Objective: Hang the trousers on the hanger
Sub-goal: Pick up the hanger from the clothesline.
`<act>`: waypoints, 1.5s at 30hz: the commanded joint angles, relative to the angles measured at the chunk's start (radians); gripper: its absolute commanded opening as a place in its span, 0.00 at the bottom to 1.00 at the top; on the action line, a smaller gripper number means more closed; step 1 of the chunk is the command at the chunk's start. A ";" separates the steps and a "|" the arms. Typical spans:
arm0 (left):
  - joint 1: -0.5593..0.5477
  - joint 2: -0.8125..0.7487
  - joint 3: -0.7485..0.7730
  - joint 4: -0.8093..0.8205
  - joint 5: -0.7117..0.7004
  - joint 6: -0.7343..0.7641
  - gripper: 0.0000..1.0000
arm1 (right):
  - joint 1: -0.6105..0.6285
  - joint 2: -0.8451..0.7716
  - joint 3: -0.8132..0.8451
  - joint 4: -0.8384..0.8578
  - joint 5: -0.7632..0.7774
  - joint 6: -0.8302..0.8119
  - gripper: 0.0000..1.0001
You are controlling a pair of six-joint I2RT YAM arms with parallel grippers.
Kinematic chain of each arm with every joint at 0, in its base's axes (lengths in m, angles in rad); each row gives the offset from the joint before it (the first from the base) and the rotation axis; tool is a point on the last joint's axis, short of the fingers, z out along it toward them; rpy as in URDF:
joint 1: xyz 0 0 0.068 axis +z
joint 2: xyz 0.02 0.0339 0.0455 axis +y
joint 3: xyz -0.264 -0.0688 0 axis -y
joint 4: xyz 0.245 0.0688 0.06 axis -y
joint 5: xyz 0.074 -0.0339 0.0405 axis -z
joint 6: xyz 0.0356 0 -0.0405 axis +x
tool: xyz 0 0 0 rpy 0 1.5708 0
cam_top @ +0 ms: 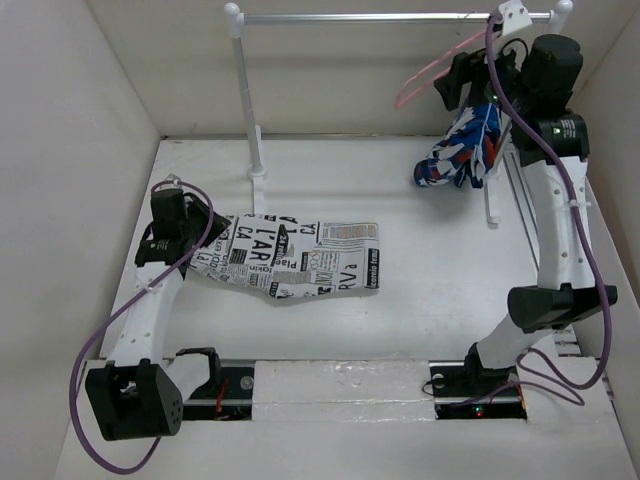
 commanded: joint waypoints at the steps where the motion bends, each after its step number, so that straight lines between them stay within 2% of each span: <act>1: -0.002 -0.015 0.007 0.027 0.024 0.019 0.17 | 0.065 0.010 -0.022 0.105 0.053 0.075 0.82; 4: -0.002 -0.018 -0.002 0.027 0.032 0.025 0.17 | 0.084 0.035 -0.050 0.171 0.026 0.139 0.82; 5: -0.002 -0.018 -0.007 0.027 0.035 0.025 0.17 | 0.084 0.036 -0.096 0.195 0.001 0.211 0.82; 9: -0.002 -0.035 -0.029 0.028 0.033 0.028 0.17 | 0.095 0.024 -0.193 0.338 -0.066 0.323 0.83; 18: -0.002 -0.031 -0.047 0.045 0.053 0.026 0.17 | 0.161 0.024 -0.164 0.197 0.182 0.353 0.86; 30: -0.002 -0.034 -0.035 0.034 0.055 0.034 0.17 | 0.152 0.113 -0.197 0.363 0.108 0.483 0.85; 33: -0.002 -0.038 -0.032 0.027 0.052 0.036 0.17 | 0.142 0.121 -0.197 0.337 0.124 0.475 0.72; 34: -0.002 -0.040 -0.030 0.025 0.052 0.037 0.17 | 0.142 0.099 -0.213 0.337 0.139 0.471 0.63; 36: -0.002 -0.038 -0.015 0.027 0.050 0.039 0.17 | 0.142 0.070 -0.245 0.343 0.185 0.462 0.56; 37: -0.002 -0.032 -0.007 0.025 0.053 0.039 0.17 | 0.142 0.058 -0.277 0.343 0.196 0.457 0.48; 39: -0.002 -0.006 0.023 0.027 0.061 0.037 0.17 | 0.142 0.027 -0.299 0.337 0.213 0.449 0.42; 40: -0.002 0.005 0.036 0.034 0.070 0.033 0.17 | 0.132 0.018 -0.308 0.338 0.213 0.446 0.31; 42: -0.002 0.047 0.085 0.036 0.096 0.023 0.17 | 0.121 0.001 -0.334 0.340 0.208 0.442 0.22; 43: -0.002 0.063 0.103 0.040 0.105 0.017 0.16 | 0.109 -0.007 -0.341 0.346 0.202 0.442 0.13; 45: -0.024 0.086 0.160 0.045 0.105 0.008 0.16 | 0.100 -0.030 -0.368 0.361 0.188 0.439 0.08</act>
